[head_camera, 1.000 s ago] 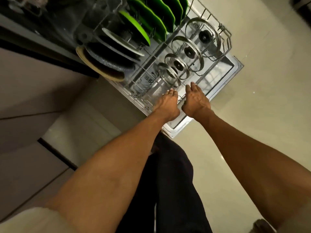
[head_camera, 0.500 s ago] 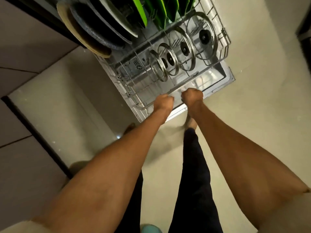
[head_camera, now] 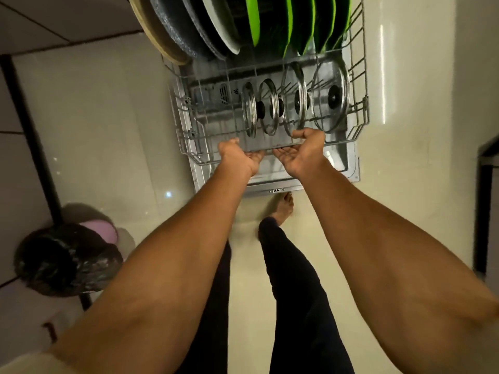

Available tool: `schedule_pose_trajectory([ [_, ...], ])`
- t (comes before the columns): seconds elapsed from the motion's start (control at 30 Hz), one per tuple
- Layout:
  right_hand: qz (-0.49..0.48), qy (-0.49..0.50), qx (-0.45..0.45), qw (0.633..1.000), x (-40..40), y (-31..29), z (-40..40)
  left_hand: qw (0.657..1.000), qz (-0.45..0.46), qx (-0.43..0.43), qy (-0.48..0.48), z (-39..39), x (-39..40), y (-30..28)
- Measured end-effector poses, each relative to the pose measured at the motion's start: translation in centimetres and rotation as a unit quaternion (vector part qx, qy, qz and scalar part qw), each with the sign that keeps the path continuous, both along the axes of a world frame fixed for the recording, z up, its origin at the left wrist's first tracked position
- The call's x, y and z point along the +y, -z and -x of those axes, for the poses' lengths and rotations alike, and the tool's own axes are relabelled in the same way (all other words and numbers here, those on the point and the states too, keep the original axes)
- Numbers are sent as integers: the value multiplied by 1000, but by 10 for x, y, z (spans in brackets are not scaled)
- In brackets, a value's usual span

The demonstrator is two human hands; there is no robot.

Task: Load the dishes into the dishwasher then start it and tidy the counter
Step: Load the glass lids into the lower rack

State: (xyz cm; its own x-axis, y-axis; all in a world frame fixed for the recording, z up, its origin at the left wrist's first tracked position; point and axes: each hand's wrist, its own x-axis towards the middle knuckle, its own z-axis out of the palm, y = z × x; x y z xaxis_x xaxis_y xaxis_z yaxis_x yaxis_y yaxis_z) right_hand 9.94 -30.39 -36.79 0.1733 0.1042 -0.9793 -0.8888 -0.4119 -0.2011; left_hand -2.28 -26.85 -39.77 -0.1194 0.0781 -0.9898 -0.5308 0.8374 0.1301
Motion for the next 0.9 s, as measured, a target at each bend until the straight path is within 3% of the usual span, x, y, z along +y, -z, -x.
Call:
schedule_pose_trajectory([
  [0.27,30,-45,-36,998,35,-5,0,998,-2,6,-57,-6,22,-11],
  [0.63,32,-120,-90,988,147,20,-24,996,-24,-34,-77,-23,130,0],
  [0.9,-52,-149,-95,983,233,27,-47,991,-108,-63,-46,-44,223,4],
])
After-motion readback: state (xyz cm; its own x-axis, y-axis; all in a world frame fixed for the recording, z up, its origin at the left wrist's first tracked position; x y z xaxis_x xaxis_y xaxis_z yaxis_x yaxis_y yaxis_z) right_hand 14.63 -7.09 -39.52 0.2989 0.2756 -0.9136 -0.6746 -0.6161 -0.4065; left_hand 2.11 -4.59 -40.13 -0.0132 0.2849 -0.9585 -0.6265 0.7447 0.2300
